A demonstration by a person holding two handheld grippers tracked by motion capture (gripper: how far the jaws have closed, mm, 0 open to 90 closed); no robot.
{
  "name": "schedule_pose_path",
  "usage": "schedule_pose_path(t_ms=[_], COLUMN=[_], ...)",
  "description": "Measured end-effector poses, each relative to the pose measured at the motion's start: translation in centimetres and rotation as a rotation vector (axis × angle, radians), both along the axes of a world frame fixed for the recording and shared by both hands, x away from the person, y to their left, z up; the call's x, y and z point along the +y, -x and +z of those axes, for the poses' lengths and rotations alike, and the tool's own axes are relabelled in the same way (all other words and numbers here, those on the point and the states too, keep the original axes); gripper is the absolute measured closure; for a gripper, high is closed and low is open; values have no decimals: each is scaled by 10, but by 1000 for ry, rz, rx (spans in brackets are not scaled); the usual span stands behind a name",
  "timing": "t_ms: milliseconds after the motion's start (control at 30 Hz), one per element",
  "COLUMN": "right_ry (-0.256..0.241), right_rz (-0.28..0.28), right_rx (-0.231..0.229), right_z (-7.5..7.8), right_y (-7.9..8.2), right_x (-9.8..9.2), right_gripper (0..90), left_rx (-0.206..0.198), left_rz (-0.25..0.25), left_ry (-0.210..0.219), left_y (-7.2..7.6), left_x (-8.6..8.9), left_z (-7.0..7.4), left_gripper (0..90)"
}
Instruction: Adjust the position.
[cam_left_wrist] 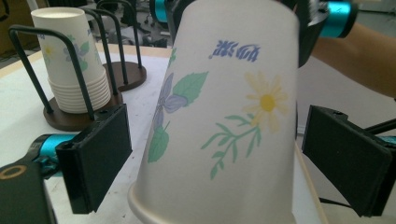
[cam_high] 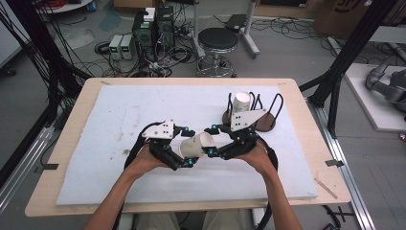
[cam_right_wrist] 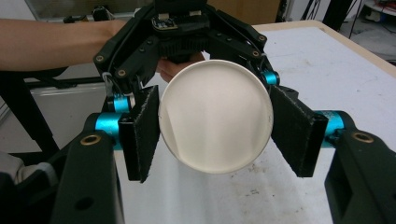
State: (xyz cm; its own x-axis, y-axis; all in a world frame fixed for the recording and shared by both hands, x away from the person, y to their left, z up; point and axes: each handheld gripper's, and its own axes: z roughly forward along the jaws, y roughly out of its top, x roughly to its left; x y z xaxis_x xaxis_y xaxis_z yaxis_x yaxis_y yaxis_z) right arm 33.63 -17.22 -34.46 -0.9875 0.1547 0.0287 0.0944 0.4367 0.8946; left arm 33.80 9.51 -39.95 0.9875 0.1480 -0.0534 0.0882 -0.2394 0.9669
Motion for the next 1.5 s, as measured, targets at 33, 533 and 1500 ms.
schedule_pose_path(t_ms=[33, 533, 1500], right_ry=[2, -2, 31], right_rz=[2, 13, -22], right_rx=[-4, 5, 14], right_z=[0, 0, -2], right_y=[0, 1, 4], right_x=[0, 0, 0], right_gripper=[377, 377, 147], left_rx=[1, 0, -27], left_rz=[-2, -30, -47], left_ry=[-6, -33, -106], left_y=[0, -4, 2], left_x=[-1, -1, 5], left_z=[-1, -6, -2], left_gripper=[82, 159, 268])
